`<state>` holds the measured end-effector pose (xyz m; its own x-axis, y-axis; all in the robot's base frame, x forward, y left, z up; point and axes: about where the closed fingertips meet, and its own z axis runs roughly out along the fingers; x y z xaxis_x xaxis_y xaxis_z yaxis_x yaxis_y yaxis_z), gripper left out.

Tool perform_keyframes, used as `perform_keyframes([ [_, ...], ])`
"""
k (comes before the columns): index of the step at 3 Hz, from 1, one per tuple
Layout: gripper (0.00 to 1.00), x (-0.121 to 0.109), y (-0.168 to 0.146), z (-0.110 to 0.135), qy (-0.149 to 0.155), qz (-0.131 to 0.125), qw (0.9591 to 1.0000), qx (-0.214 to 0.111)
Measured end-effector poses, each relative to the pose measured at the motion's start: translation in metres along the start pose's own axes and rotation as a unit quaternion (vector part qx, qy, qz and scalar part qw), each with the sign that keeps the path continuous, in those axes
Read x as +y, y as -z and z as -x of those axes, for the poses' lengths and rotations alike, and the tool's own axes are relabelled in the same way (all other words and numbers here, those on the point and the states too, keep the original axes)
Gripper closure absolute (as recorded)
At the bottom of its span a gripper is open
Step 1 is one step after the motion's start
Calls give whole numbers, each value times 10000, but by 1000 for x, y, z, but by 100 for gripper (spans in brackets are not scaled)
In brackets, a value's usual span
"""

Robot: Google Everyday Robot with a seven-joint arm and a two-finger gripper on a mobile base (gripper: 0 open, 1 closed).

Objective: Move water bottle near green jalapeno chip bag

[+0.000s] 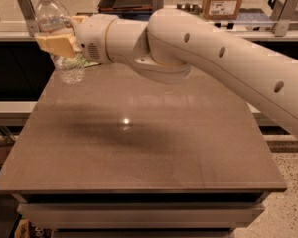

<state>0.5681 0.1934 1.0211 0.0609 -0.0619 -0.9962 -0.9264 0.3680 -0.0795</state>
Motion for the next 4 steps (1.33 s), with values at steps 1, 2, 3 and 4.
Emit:
perform_keyframes([
  [1, 100, -38, -12, 0, 115, -74, 9999, 76],
  [2, 100, -66, -22, -4, 132, -85, 9998, 85],
  [3, 100, -94, -39, -15, 79, -30, 9999, 101],
  [4, 100, -112, -51, -29, 38, -15, 9998, 195],
])
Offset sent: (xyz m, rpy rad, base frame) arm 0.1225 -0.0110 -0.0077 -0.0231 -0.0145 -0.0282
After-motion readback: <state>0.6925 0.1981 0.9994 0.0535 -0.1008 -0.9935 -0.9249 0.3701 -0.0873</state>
